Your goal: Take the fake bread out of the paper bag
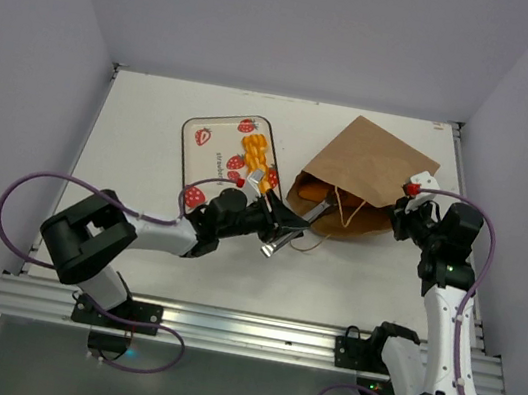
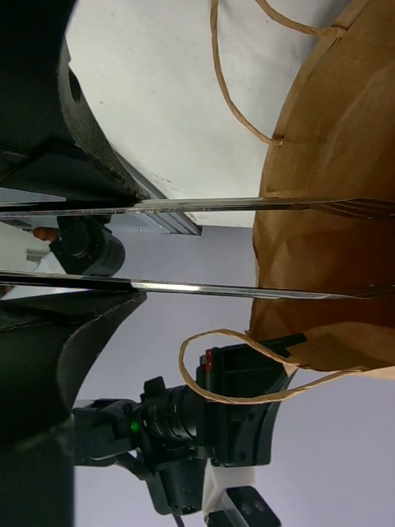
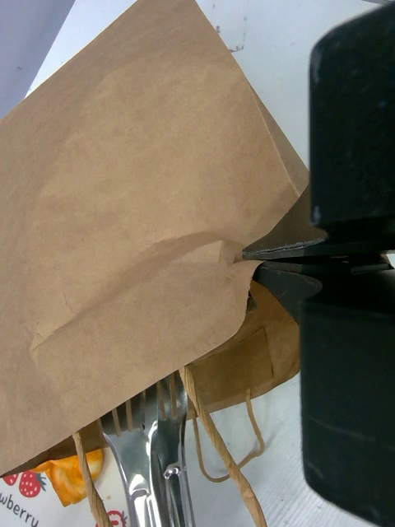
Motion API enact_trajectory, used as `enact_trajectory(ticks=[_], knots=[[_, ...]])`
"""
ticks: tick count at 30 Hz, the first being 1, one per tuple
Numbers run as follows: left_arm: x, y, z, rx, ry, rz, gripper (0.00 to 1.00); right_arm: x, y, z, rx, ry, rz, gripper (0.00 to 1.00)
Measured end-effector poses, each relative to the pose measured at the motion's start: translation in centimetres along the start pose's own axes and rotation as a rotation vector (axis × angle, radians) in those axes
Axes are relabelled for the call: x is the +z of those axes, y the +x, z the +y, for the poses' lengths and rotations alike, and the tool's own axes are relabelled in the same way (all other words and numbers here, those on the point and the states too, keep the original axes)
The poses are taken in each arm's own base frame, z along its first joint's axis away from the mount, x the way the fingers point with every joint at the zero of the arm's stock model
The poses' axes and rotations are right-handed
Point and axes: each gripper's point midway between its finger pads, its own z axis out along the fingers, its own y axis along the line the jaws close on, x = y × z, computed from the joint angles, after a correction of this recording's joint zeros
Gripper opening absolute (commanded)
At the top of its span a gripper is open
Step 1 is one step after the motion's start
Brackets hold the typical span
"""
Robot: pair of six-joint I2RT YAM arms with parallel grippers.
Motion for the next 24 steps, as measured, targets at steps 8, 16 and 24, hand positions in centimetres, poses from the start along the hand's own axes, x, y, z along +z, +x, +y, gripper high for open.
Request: enact_trajectory(ticks=[8,16,24], knots=[[0.7,-0.8,0.2,-0.072,0.001,-0.040,0.49,0.0,0.0,0.0,0.000,0.000,0.000,0.00],[1.5,-1.4,0.9,-0.124,0.008,-0.064,0.49,0.0,0.0,-0.1,0.001,0.002,0.000,0.00],[1.9,-1.6,0.3,-0.136,0.044,-0.070,0.49,0.0,0.0,-0.1,0.001,0.001,0.000,0.00]])
